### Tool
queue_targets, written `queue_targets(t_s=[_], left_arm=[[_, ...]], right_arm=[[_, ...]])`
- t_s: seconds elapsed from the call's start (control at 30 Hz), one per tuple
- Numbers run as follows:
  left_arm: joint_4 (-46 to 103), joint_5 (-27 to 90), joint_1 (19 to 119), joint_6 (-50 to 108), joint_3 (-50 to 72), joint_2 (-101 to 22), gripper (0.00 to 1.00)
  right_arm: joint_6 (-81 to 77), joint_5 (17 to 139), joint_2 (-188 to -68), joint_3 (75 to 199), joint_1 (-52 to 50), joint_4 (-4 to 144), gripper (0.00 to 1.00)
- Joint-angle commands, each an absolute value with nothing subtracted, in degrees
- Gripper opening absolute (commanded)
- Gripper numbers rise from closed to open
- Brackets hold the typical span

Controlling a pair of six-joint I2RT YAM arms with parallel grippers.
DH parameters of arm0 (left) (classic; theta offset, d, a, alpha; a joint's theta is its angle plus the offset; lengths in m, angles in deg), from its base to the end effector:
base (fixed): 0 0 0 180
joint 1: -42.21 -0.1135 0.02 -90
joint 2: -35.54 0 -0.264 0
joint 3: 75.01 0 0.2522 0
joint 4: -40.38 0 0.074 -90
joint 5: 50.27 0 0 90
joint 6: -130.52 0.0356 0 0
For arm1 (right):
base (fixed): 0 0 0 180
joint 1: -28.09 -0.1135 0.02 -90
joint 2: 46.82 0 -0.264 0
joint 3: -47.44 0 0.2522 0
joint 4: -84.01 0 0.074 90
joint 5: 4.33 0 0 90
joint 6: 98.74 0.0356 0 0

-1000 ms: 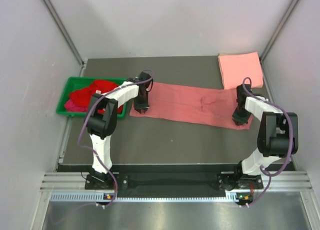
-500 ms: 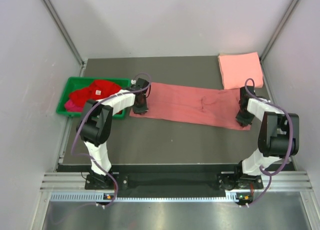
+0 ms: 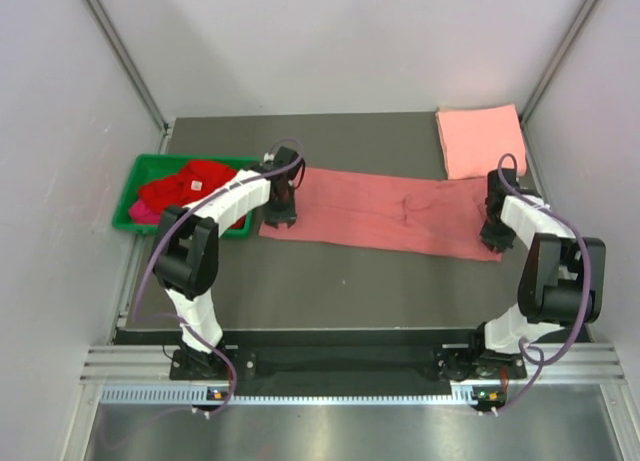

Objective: Fold and stack the t-shirts
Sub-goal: Fold the tshirt

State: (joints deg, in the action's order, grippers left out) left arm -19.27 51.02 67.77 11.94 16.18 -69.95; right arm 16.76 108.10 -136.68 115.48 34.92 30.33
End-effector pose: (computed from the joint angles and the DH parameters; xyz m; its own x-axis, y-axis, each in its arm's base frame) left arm 0.3323 -0.1512 0.2010 -0.9404 -0.0703 -0.3328 -0.0861 0.9957 0.0330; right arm 0.2766 -0.0468 0.1803 -0.7795 0.4941 -0.3850 0.5987 0.7686 -0.2256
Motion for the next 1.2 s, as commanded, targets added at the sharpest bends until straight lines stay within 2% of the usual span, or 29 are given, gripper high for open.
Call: queue_targets(t_s=[0.0, 0.13, 0.2, 0.3, 0.43, 0.5, 0.57, 0.8, 0.93, 1.17], left_arm=[[-19.19, 40.15, 68.75, 15.46, 27.15, -67.56, 0.39], [-6.89, 21.52, 68.66, 13.46, 30.24, -68.96, 0.40], [-0.90, 17.17, 68.75, 11.35, 31.38, -71.15, 0.39], [-2.71, 15.47, 68.66, 12.55, 35.41, -75.72, 0.38], [-12.74, 21.17, 68.75, 16.87, 41.83, -80.82, 0.36], [-16.34, 26.44, 68.75, 18.62, 41.06, -80.65, 0.36], [-17.32, 30.91, 68.75, 19.59, 37.64, -78.29, 0.39], [-22.86, 49.19, 68.49, 23.29, 26.83, -69.93, 0.40], [-21.90, 52.74, 67.96, 21.97, 19.71, -67.21, 0.40], [-21.46, 58.09, 67.70, 21.27, 15.30, -67.03, 0.41]], right_arm=[[13.33, 105.63, -131.29, 122.62, 35.56, 28.33, 0.21], [9.29, 95.29, -130.92, 127.20, 35.65, 32.18, 0.24], [8.75, 92.27, -133.73, 130.70, 35.74, 32.72, 0.23], [10.42, 85.94, -137.85, 133.35, 35.74, 33.42, 0.20], [14.11, 81.54, -141.30, 133.10, 35.56, 33.86, 0.17], [18.58, 82.58, -141.21, 130.48, 35.56, 34.12, 0.20], [24.21, 83.03, -139.99, 127.14, 35.74, 34.39, 0.28], [32.74, 82.78, -131.11, 120.36, 37.40, 33.34, 0.36], [35.47, 84.85, -128.21, 116.32, 38.20, 33.33, 0.38], [34.25, 90.67, -127.50, 113.15, 39.08, 32.72, 0.41]])
